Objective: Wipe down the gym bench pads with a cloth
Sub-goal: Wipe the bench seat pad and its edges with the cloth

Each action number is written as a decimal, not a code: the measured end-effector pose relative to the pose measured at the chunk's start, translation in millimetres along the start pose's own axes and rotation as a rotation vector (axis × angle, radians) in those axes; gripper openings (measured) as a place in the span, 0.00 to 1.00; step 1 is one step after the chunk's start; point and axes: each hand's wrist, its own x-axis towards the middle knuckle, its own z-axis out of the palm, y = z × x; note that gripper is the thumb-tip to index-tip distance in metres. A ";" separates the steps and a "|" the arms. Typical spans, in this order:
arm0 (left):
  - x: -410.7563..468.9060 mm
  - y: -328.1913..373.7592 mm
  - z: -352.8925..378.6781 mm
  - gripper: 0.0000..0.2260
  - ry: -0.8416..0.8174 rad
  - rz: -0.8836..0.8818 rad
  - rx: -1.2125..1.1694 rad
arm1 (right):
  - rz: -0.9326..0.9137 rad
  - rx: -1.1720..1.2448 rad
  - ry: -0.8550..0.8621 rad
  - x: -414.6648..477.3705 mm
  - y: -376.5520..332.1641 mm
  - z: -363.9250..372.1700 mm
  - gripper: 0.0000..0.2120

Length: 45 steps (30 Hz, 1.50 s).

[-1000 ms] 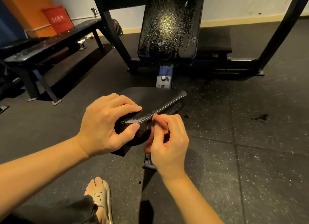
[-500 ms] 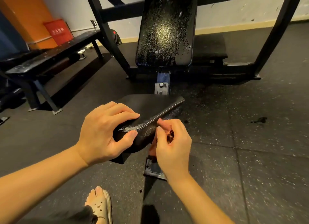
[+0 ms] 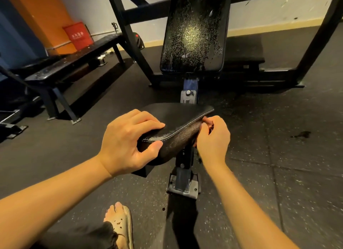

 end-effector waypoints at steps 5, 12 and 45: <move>-0.4 -2.1 1.1 0.19 0.007 0.004 -0.024 | -0.395 0.164 -0.099 -90.2 -60.2 -18.6 0.03; 1.2 -2.4 -1.1 0.19 -0.012 0.012 -0.047 | -0.446 0.114 -0.005 -63.3 -52.2 -7.9 0.06; 1.2 -0.2 2.2 0.19 0.000 0.006 -0.027 | -0.150 -0.131 0.015 16.8 7.8 -2.3 0.06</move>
